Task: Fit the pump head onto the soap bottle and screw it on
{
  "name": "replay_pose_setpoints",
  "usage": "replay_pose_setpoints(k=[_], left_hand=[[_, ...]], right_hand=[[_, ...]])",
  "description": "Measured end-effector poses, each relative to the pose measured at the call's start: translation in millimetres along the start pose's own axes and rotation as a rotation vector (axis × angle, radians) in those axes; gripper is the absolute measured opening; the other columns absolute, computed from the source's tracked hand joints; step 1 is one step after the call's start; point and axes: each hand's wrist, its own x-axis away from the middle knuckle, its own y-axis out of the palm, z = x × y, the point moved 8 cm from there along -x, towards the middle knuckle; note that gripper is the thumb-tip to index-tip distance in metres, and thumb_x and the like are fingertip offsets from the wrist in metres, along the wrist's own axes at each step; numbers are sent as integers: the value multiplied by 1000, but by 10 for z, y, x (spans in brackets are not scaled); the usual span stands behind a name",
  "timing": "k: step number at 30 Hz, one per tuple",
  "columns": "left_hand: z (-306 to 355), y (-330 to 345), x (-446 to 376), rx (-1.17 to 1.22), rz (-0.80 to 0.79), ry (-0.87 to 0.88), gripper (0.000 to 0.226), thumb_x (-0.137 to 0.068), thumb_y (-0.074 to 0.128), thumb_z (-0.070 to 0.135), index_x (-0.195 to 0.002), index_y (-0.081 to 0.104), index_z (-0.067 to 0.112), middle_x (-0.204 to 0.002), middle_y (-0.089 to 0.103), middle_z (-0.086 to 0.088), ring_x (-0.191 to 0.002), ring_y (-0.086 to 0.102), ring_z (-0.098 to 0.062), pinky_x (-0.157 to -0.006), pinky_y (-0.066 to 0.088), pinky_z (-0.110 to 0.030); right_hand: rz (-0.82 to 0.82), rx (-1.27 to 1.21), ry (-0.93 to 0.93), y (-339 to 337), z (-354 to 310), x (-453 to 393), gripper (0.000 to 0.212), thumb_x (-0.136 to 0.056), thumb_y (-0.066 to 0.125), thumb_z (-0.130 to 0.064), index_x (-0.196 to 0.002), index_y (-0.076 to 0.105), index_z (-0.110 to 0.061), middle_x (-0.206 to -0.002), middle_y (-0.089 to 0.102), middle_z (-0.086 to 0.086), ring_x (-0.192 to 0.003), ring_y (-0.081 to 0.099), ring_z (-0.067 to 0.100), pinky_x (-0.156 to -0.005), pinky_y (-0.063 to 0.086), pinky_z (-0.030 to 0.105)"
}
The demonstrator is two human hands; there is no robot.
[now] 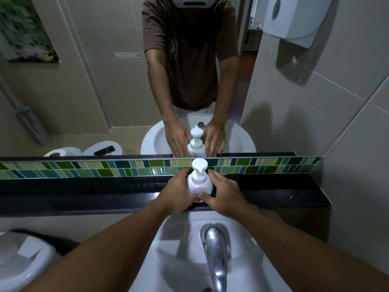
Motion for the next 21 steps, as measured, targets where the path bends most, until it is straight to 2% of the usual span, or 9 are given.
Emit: replay_pose_setpoints(k=[3,5,7,10,14,16,18,21], left_hand=[[32,27,137,-59,37,12,63,-72,60,40,-133,50,29,-126,63,3,-109,62,-19,-93,54,-40],[43,60,183,-90,38,17,58,-74,57,34,-131,48,29,-124,63,1,-108,63,-22,-91,55,-44],[8,107,159,-143,5,2,74,-73,60,39,-143,41,24,-137,58,-1,-120,60,-22,-97,54,-45],[-50,170,87,-253,-26,2,105,-69,60,55,-159,21,19,-162,36,-3,-144,45,-24,-109,48,-47],[52,172,135,-294,-80,-27,116,-71,69,52,-162,8,14,-170,21,-5,-150,36,-27,-113,44,-49],[62,177,130,-342,-88,-31,111,-74,72,46,-161,12,12,-167,26,-5,-146,41,-29,-109,46,-48],[77,134,128,-396,-76,-24,98,-74,75,43,-154,24,15,-157,41,-6,-138,49,-30,-103,49,-47],[148,-11,123,-522,-62,-17,73,-84,70,36,-145,37,14,-147,51,-9,-132,50,-32,-105,43,-47]], right_hand=[[-60,-6,36,29,-1,-8,87,-91,71,-47,-159,31,-11,-165,36,4,-148,37,28,-120,30,40],[-92,-7,61,41,-15,-2,88,-91,70,-45,-160,27,-12,-166,35,5,-148,37,30,-119,32,42],[-118,6,83,67,-24,9,89,-92,68,-43,-161,23,-11,-164,37,8,-145,39,32,-117,35,44],[-137,33,107,90,-38,21,90,-92,66,-41,-162,19,-11,-160,41,10,-141,43,33,-113,40,45],[-144,34,121,114,-56,13,89,-92,66,-37,-161,19,-9,-156,44,13,-139,45,33,-111,41,44],[-146,47,115,110,-52,5,88,-91,66,-38,-160,20,-9,-155,45,13,-138,46,33,-111,42,44],[-151,80,110,82,-62,14,87,-91,66,-39,-160,21,-10,-156,45,12,-138,46,33,-111,42,44],[-147,216,81,-4,-98,6,89,-91,62,-46,-160,21,-10,-157,45,11,-141,44,31,-112,40,46]])
